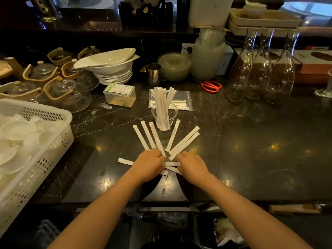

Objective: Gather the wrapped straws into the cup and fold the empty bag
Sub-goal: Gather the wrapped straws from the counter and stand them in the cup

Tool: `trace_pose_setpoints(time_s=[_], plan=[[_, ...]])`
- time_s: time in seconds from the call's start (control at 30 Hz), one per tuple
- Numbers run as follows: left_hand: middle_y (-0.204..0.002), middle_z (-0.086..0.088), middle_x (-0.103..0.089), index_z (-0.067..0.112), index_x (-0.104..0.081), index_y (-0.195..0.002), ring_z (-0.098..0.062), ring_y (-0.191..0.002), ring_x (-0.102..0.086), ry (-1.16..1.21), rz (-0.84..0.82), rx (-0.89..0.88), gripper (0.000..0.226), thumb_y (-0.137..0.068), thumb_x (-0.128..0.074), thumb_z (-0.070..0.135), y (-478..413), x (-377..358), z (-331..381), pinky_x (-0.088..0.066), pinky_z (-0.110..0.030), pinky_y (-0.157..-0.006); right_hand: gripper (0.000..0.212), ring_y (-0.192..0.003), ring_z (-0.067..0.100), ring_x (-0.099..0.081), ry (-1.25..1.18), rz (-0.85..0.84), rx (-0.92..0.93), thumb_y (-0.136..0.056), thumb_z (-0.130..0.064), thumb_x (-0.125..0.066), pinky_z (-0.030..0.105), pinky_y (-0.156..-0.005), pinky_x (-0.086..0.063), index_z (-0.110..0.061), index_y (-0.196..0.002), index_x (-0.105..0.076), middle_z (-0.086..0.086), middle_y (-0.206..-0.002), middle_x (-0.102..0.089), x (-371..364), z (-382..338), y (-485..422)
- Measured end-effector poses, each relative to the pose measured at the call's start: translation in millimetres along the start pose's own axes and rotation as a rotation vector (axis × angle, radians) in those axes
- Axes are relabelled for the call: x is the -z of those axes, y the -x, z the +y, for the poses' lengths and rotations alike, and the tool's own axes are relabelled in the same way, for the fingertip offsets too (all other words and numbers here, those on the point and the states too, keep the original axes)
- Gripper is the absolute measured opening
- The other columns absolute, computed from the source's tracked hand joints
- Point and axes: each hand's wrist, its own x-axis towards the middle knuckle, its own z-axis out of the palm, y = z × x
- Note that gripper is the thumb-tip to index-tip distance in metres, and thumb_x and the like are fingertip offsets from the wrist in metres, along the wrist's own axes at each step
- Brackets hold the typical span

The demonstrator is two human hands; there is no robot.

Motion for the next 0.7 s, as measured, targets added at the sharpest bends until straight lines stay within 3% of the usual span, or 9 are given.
trace_pose_setpoints(time_s=[0.13,0.43,0.7], plan=[[-0.112,-0.017,-0.060,0.003,-0.057,-0.113,-0.033,-0.104,-0.053,-0.046,-0.032,-0.057,0.033,-0.092,-0.040,0.021,-8.9,-4.8,7.6,-0.045,-0.041,-0.083,0.026,-0.112,0.029,-0.048,0.014,-0.019,-0.037,-0.090,-0.008,-0.044,0.036,-0.087,-0.041,-0.009,-0.116,-0.050,0.012,-0.120,-0.054,-1.7,6.8,1.2],[-0.127,-0.016,-0.052,0.003,-0.047,-0.121,-0.031,-0.117,-0.045,-0.241,-0.143,-0.109,0.031,-0.092,-0.039,0.010,-18.5,1.8,10.9,-0.037,-0.038,-0.093,0.023,-0.109,0.031,-0.051,0.028,-0.079,-0.012,-0.088,-0.002,-0.046,0.038,-0.082,-0.046,-0.006,-0.111,-0.050,0.015,-0.116,-0.055,-0.5,4.9,-2.2],[-0.123,-0.017,-0.054,0.001,-0.046,-0.119,-0.031,-0.112,-0.049,-0.338,-0.191,-0.161,0.030,-0.090,-0.041,0.007,-5.6,8.1,-7.4,-0.040,-0.038,-0.092,0.023,-0.105,0.033,-0.055,-0.031,-0.121,0.015,-0.091,-0.007,-0.041,0.041,-0.082,-0.047,-0.004,-0.110,-0.054,0.016,-0.114,-0.058,1.0,-12.3,-11.2]])
